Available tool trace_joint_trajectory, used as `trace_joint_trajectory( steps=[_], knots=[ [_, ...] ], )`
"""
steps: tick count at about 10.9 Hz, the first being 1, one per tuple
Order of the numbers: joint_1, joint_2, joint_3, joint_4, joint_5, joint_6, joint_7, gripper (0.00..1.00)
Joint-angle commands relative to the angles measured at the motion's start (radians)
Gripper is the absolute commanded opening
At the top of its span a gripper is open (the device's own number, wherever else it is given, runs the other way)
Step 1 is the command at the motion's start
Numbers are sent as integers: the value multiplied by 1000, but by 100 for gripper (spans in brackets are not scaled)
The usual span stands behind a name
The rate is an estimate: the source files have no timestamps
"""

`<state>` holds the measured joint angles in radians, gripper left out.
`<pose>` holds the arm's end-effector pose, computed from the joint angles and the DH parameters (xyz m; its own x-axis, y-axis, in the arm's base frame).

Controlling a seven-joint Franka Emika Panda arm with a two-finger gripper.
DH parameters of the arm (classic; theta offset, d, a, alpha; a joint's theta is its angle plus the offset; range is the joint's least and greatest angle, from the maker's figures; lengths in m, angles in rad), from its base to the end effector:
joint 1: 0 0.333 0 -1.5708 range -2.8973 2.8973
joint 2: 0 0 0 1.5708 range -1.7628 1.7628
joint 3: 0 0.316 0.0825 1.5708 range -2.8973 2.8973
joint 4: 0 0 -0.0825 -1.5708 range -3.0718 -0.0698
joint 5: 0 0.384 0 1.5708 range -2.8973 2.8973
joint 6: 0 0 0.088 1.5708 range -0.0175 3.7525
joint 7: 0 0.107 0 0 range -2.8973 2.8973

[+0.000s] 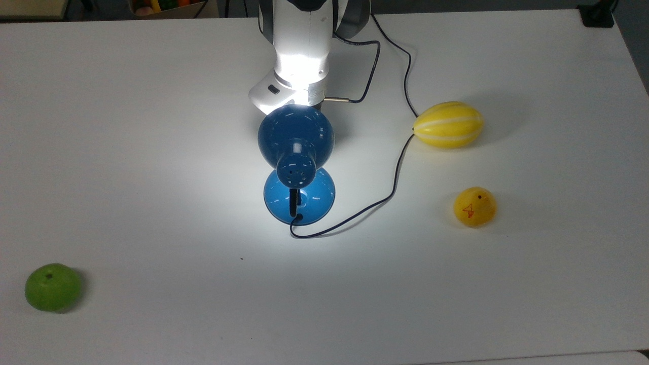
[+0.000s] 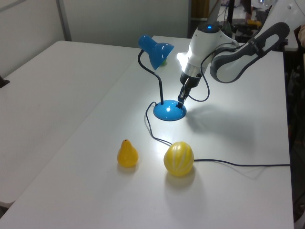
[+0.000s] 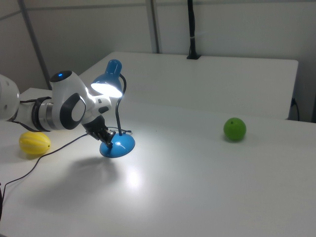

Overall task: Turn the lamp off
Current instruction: 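Lift the gripper up away from the lamp base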

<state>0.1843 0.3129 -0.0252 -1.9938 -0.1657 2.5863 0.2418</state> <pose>0.6212 0.1035 0.3329 0.9555 0.0554 0.2897 0.0389 -0.9973 0.0624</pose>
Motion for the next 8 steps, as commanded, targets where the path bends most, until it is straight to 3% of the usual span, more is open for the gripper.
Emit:
trace_joint_trajectory(
  steps=[1,8],
  knots=[
    [3,11,-4,0,-21,17,22,0],
    [11,3,-2,-5,-21,-92,43,0]
  ],
)
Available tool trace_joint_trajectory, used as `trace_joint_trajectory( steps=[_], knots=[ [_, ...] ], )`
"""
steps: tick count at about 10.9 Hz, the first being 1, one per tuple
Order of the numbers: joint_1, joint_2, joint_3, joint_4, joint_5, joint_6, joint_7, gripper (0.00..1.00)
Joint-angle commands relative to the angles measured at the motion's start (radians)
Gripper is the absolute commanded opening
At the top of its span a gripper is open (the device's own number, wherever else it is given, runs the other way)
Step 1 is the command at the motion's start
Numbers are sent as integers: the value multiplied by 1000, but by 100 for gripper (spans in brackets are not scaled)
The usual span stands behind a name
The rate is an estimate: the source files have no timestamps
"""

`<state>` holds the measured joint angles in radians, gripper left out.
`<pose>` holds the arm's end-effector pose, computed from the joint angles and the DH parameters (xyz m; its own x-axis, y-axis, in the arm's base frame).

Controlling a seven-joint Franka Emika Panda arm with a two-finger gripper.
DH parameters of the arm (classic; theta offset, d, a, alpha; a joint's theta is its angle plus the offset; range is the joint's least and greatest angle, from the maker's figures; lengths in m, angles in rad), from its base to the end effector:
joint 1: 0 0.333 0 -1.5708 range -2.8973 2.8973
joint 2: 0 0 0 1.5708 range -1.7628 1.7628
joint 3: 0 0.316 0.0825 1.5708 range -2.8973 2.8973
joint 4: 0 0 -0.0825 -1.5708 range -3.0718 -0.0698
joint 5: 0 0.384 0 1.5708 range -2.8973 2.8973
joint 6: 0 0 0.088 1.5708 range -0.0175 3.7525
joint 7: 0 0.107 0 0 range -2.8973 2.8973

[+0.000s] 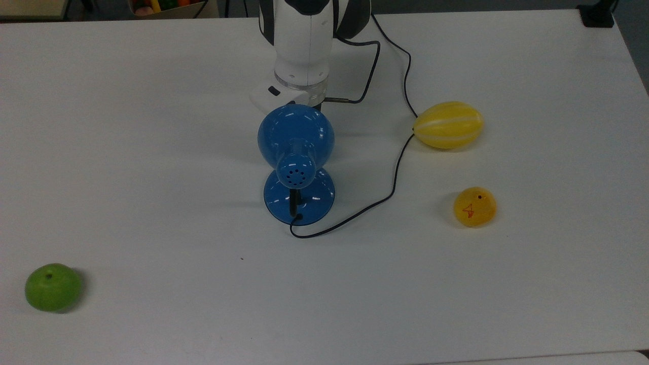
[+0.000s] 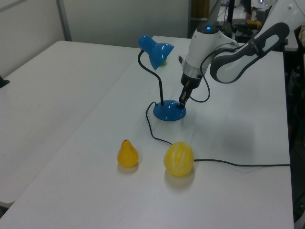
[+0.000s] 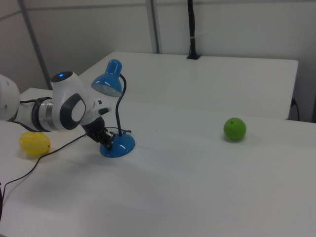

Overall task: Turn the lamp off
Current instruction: 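Lift the gripper up away from the lamp base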

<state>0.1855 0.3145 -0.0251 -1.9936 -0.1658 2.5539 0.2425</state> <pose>0.6187 0.1032 0.3284 0.9645 0.0544 0.2582 0.0375 -0.9968 0.0699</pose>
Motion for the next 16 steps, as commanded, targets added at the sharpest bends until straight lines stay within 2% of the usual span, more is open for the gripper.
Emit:
trace_joint_trajectory(
  steps=[1,4,9,13,16],
  knots=[
    [9,0,-3,-5,-21,-66,44,0],
    [11,-21,-3,1,-20,-124,47,0],
    [14,-133,-1,67,-18,-441,46,0],
    [11,-244,-1,182,-5,-688,32,0],
    [2,-256,-9,318,14,-863,2,0]
  ],
)
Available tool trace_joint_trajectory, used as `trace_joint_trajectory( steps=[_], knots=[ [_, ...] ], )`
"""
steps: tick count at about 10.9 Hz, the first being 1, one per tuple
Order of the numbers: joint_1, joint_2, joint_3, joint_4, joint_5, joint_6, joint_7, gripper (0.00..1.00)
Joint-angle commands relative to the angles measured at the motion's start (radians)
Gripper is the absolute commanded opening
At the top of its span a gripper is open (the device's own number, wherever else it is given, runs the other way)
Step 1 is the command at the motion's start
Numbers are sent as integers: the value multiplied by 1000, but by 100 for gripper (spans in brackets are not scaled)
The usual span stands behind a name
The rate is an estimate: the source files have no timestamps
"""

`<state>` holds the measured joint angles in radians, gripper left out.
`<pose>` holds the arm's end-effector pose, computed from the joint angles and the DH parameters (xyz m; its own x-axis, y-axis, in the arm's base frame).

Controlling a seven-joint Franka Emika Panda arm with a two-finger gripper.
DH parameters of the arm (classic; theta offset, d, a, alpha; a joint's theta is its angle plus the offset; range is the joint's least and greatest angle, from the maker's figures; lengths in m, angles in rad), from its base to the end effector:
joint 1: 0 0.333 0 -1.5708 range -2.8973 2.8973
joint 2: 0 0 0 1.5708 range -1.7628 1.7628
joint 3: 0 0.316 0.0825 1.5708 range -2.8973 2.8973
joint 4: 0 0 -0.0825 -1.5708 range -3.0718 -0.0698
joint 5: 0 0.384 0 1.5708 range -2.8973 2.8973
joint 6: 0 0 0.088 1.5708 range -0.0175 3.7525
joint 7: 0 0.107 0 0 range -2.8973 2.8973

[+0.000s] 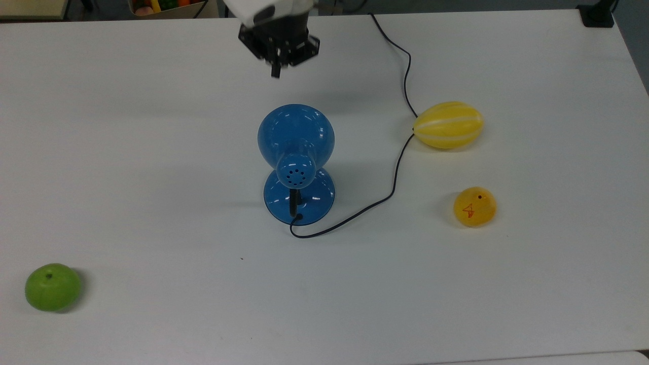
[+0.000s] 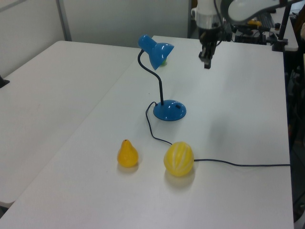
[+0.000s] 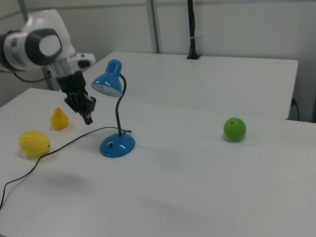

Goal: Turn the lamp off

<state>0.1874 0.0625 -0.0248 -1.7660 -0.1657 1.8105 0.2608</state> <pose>0.5753 0.0808 0.5177 0.9982 -0.0555 0.0211 -0.0582 -0.9852 0.1610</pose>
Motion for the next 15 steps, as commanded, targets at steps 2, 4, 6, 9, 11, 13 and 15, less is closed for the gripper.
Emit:
trace_joint_trajectory(
  steps=[2,4,6,9,11,13,15],
  knots=[
    [-9,-9,-20,161,55,-192,-87,0],
    [-37,-16,-20,172,58,-204,-98,6],
    [-68,-20,-18,174,60,-206,-98,100],
    [-66,-32,-14,172,57,-207,-98,100],
    [-66,-30,-14,177,57,-206,-91,100],
    [-63,-24,-14,200,57,-211,-84,100],
    [-63,-26,-15,201,58,-211,-83,100]
  ],
)
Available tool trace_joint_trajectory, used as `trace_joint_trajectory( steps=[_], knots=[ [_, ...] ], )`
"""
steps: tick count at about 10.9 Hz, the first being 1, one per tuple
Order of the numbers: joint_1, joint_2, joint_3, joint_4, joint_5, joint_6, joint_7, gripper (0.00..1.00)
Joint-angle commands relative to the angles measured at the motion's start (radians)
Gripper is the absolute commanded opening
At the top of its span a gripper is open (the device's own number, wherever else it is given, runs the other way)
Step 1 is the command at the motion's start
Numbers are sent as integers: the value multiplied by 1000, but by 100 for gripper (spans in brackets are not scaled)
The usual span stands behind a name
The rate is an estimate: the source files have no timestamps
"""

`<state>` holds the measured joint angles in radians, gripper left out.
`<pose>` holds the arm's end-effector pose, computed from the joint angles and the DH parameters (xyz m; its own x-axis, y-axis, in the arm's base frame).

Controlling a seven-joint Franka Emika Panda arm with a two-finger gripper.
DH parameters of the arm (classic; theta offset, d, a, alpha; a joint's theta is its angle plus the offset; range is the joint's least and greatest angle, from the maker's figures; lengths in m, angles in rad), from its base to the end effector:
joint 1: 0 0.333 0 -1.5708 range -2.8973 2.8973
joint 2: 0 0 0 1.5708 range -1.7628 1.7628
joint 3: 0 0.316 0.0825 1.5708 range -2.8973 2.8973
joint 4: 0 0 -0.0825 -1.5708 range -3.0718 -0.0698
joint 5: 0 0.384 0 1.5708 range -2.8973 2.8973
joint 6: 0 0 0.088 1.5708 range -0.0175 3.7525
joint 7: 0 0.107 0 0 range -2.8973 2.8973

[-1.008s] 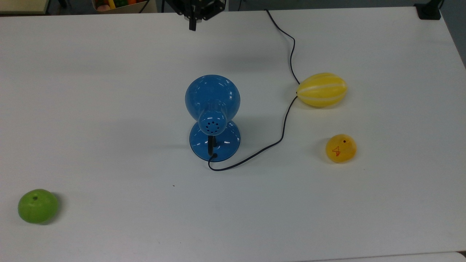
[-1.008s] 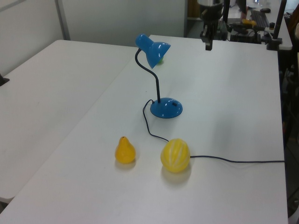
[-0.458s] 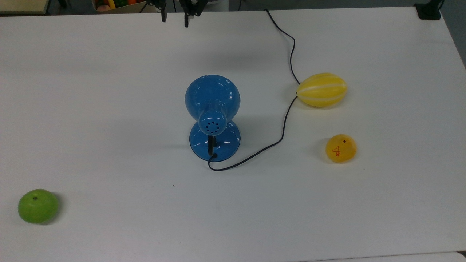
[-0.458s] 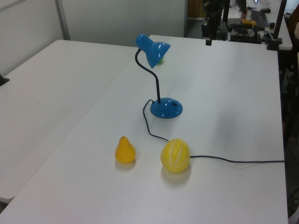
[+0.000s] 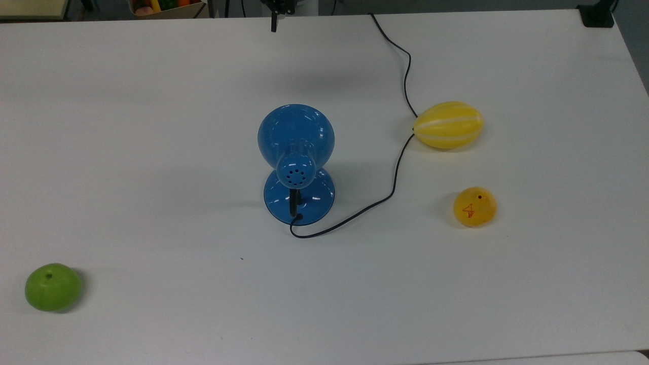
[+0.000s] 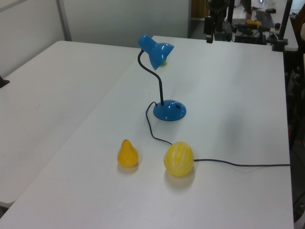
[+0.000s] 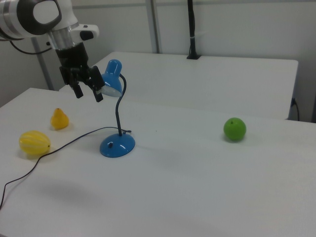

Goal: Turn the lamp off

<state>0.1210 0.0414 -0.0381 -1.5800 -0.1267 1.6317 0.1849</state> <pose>0.5714 0.0351 0.6030 0.9951 -0.0926 0.0332 -0.0961 -0.9876 0.1238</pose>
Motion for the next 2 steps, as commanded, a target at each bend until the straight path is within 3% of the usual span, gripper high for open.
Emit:
trace_joint_trajectory(
  steps=[1,2],
  knots=[
    [5,-6,-2,15,19,-33,-7,100],
    [5,-6,0,15,19,-33,-7,100]
  ],
)
